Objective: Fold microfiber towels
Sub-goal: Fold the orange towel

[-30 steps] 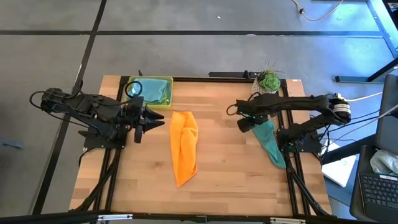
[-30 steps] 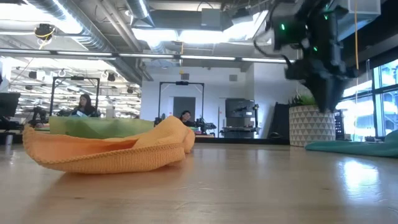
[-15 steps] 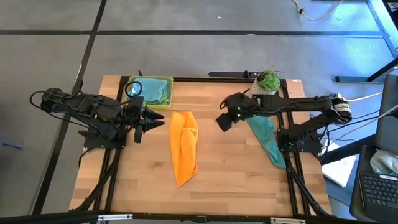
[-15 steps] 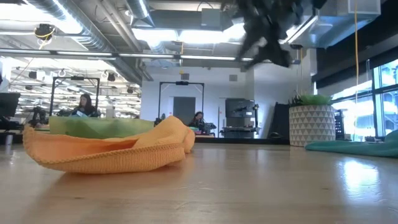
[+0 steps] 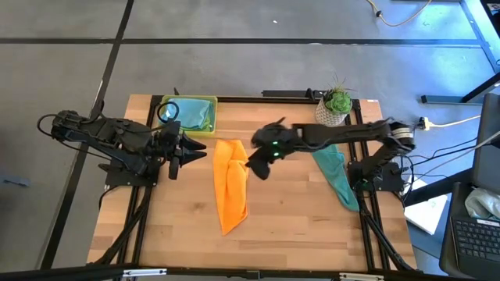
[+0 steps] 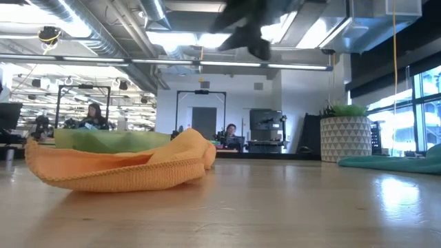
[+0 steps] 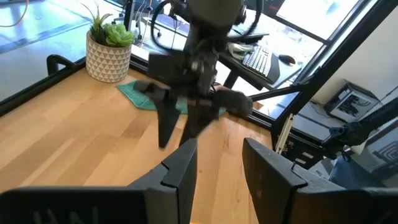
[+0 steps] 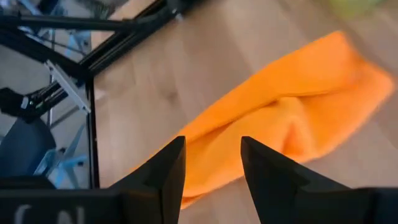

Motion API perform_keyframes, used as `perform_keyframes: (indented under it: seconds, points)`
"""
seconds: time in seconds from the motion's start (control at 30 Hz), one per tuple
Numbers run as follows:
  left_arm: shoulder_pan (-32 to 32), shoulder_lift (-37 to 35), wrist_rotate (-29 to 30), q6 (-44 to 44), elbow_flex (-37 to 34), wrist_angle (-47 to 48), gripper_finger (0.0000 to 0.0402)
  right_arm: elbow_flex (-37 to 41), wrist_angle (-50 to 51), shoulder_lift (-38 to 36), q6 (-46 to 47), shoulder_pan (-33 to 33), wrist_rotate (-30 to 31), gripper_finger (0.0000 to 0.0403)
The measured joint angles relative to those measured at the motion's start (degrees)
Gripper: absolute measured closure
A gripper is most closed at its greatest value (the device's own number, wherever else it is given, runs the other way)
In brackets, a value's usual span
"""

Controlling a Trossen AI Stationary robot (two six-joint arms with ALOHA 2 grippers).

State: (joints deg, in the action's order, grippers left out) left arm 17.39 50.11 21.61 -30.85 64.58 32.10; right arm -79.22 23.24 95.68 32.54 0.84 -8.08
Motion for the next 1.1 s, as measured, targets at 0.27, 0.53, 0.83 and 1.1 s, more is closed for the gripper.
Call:
perform_keyframes:
  seconds: [0.27, 0.53, 0.83, 1.1]
  points:
    - [0.0, 0.0, 0.0, 0.0, 0.0, 0.0, 0.0280, -14.4, 7.6, 15.0, -1.2, -1.1, -9.4, 0.0245]
    - [0.0, 0.0, 0.0, 0.0, 0.0, 0.0, 0.0280, -17.4, 9.5, 16.2, 1.4, -0.1, -7.1, 0.0245]
    - [0.0, 0.0, 0.0, 0.0, 0.0, 0.0, 0.0280, -16.7, 25.3, 16.0, -6.3, 0.2, -17.8, 0.0245]
    - [0.0, 0.0, 0.0, -4.6, 0.0, -2.0, 0.0280, -16.0, 29.3, 15.5, -3.1, -5.1, -11.6, 0.0245]
